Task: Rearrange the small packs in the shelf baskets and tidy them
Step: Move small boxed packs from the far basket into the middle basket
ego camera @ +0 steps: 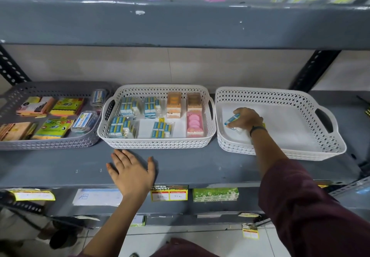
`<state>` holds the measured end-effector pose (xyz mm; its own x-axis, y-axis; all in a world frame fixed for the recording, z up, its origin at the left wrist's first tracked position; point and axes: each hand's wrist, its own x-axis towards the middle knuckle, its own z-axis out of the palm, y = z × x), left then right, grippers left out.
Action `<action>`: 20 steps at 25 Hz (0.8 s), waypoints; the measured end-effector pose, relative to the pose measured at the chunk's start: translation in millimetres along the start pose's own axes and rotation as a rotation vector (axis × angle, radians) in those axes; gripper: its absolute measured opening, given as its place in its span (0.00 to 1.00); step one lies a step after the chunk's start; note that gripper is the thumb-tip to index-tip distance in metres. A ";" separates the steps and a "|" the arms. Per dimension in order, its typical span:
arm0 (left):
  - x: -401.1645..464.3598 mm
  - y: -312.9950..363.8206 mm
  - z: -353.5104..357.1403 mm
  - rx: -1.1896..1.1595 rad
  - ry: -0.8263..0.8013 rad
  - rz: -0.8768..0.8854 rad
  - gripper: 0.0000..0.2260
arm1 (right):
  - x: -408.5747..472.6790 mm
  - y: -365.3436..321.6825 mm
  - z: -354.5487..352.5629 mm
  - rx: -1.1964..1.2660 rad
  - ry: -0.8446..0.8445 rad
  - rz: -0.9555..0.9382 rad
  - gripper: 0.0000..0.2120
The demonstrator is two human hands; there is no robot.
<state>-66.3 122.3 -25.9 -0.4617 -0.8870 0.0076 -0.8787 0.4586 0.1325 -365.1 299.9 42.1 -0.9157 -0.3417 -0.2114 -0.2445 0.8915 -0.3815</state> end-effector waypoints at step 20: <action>0.0 1.3 -2.2 -0.025 0.014 -0.015 0.40 | -66.3 -182.4 54.9 -0.066 -0.198 -0.720 0.27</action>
<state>-67.2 122.9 -23.5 -0.4465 -0.8946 0.0194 -0.8822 0.4437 0.1573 -242.3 143.6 76.2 -0.4489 -0.8890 -0.0904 -0.7859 0.4410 -0.4335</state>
